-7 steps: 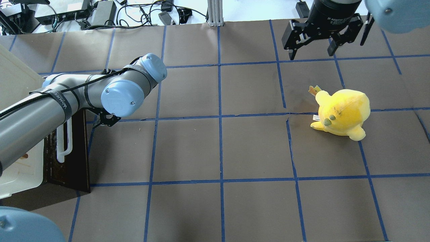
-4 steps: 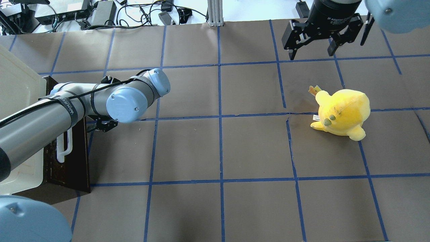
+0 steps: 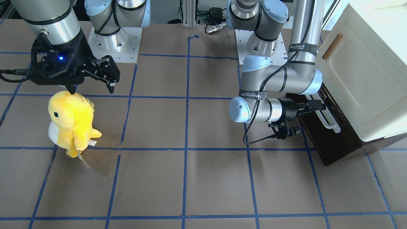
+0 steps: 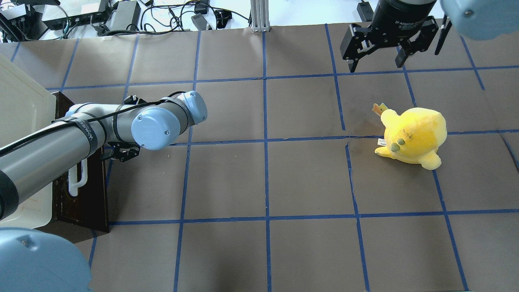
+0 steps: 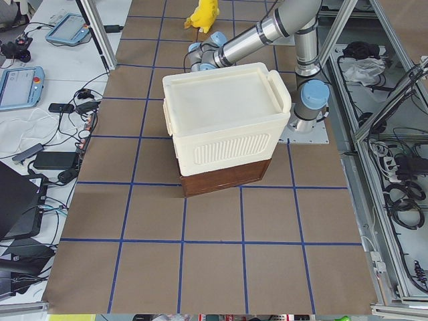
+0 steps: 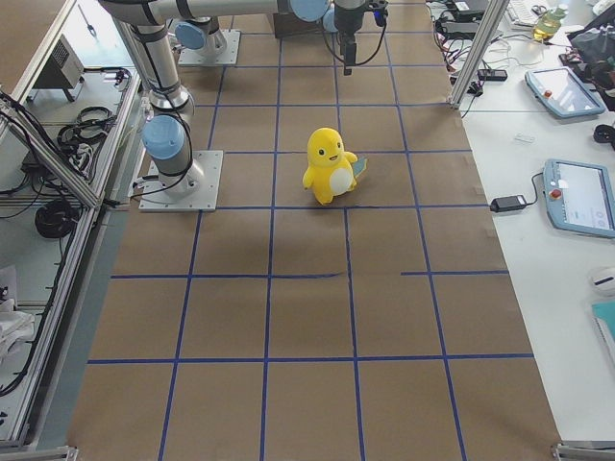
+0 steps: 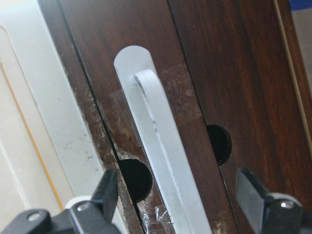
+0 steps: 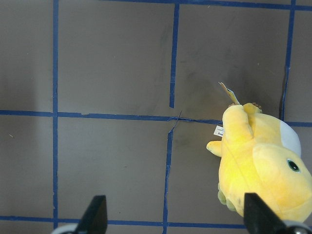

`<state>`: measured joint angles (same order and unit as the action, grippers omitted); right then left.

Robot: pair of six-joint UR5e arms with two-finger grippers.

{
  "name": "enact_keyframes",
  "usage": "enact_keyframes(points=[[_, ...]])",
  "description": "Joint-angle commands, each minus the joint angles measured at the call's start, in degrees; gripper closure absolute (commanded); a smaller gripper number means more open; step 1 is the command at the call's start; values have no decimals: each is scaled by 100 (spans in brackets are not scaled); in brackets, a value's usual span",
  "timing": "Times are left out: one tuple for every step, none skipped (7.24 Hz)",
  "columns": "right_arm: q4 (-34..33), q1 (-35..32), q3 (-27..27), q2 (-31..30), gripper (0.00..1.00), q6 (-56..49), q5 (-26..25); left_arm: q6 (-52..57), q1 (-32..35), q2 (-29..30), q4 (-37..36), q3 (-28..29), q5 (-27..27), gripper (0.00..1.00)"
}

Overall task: Pull drawer sideways
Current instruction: 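Lower the left gripper around the white bar handle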

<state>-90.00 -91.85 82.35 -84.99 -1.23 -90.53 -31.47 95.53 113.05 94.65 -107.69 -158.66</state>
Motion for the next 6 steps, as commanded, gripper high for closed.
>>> enact_keyframes(points=[[0, 0, 0, 0, 0, 0, 0, -70, -8, 33, 18, 3, -68, 0], [0, 0, 0, 0, 0, 0, 0, -105, -9, 77, 18, -24, -121, 0], [0, 0, 0, 0, 0, 0, 0, -305, -17, 112, 18, -119, -261, 0], [0, 0, 0, 0, 0, 0, 0, -316, -26, 104, 44, -173, -427, 0], [0, 0, 0, 0, 0, -8, 0, -316, -44, 104, 45, -182, -438, 0], [0, 0, 0, 0, 0, 0, 0, -334, -70, 104, 53, -182, -412, 0]])
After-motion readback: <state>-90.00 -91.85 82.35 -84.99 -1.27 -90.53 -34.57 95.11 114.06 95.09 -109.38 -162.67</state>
